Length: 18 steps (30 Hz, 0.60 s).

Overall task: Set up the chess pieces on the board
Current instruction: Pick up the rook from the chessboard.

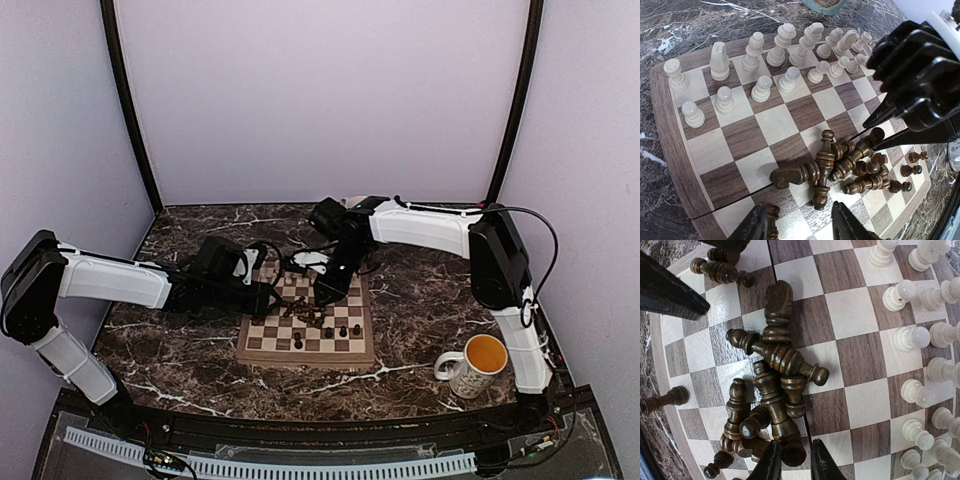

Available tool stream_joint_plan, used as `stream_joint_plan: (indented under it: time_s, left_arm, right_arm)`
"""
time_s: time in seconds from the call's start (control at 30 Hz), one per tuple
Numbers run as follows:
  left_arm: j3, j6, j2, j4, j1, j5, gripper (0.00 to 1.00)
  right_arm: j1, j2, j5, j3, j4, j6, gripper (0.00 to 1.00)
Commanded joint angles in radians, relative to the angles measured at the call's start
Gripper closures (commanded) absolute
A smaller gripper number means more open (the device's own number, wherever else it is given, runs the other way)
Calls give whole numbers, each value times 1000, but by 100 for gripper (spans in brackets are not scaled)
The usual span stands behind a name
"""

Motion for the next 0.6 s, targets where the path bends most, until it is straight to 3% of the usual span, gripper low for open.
stream_joint_plan:
  time_s: [0.0, 0.13, 0.3, 0.57]
  left_arm:
    - [-1, -1, -29, 0, 8, 16, 54]
    - [4, 2, -25, 0, 8, 18, 54]
    - [9, 2, -19, 3, 8, 21, 54]
    - [9, 5, -17, 15, 8, 31, 54]
  right_arm:
    - [-1, 13, -11, 21, -22, -2, 79]
    - [-1, 6, -3, 13, -27, -3, 79]
    - [-2, -20, -12, 10, -24, 1, 88]
    - [-16, -117, -59, -70, 48, 21, 93]
